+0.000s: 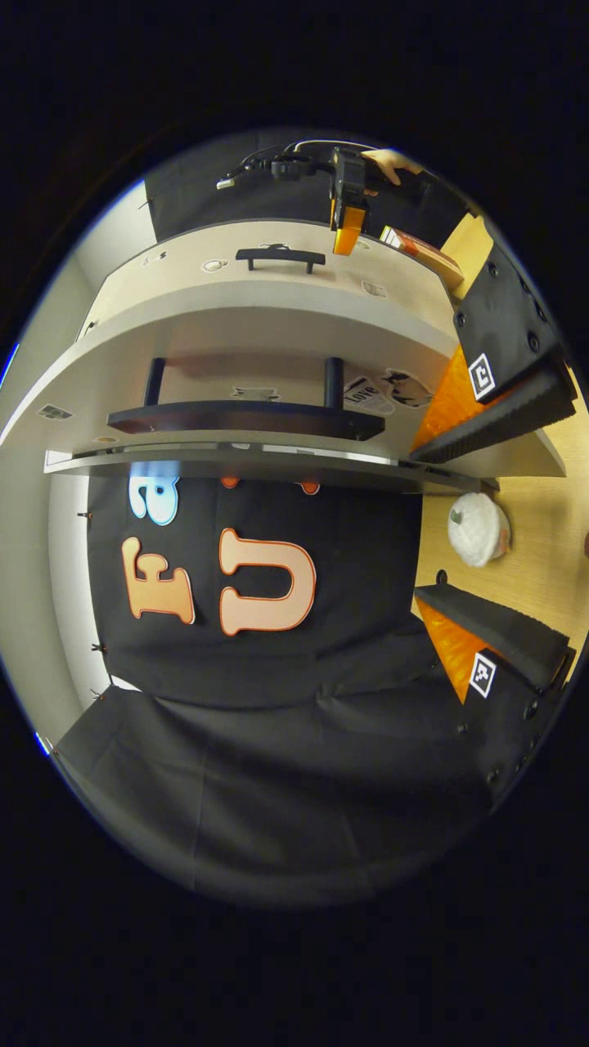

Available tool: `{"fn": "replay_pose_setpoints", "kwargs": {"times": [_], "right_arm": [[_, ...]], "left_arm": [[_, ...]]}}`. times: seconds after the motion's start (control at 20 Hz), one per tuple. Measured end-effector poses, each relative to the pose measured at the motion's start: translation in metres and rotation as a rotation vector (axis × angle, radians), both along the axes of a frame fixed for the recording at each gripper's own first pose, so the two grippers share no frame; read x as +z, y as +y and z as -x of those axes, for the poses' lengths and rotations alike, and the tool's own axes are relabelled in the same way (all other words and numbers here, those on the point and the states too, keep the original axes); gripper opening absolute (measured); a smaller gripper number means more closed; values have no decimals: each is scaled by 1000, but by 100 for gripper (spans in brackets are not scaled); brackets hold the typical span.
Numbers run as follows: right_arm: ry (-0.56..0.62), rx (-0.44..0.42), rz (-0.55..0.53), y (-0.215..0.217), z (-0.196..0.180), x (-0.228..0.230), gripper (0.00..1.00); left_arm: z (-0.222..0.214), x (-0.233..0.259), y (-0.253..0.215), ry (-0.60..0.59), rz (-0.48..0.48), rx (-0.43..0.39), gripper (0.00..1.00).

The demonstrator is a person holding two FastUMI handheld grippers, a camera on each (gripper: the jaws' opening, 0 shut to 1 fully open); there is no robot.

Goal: Grab one shoe with the right hand and put it into the shoe cabinet, grab the other shoe with the left hand and put it into the shoe cabinet; then close the right door with the right hand and the left door with the left hand.

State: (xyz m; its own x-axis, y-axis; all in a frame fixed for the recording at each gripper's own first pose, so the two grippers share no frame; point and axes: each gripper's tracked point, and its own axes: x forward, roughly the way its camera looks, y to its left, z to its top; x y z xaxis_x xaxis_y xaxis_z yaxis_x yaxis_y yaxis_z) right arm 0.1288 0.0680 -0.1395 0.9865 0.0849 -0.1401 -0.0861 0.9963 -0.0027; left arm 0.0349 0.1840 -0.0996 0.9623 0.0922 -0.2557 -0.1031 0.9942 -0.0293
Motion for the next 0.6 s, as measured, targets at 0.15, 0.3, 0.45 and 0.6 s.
{"fn": "replay_pose_setpoints", "kwargs": {"times": [0.15,0.3,0.45,0.6], "right_arm": [[19,-8,27,-13,16,0,89],[1,-15,26,-25,31,10,89],[-35,-24,16,-37,48,26,89],[-65,-32,20,-50,65,41,89]], "left_arm": [[0,-1,-15,-6,13,-28,96],[-1,-1,-36,-6,26,-56,93],[-6,-4,-60,-2,45,-94,96],[-12,-5,-83,-4,46,-126,93]]}}
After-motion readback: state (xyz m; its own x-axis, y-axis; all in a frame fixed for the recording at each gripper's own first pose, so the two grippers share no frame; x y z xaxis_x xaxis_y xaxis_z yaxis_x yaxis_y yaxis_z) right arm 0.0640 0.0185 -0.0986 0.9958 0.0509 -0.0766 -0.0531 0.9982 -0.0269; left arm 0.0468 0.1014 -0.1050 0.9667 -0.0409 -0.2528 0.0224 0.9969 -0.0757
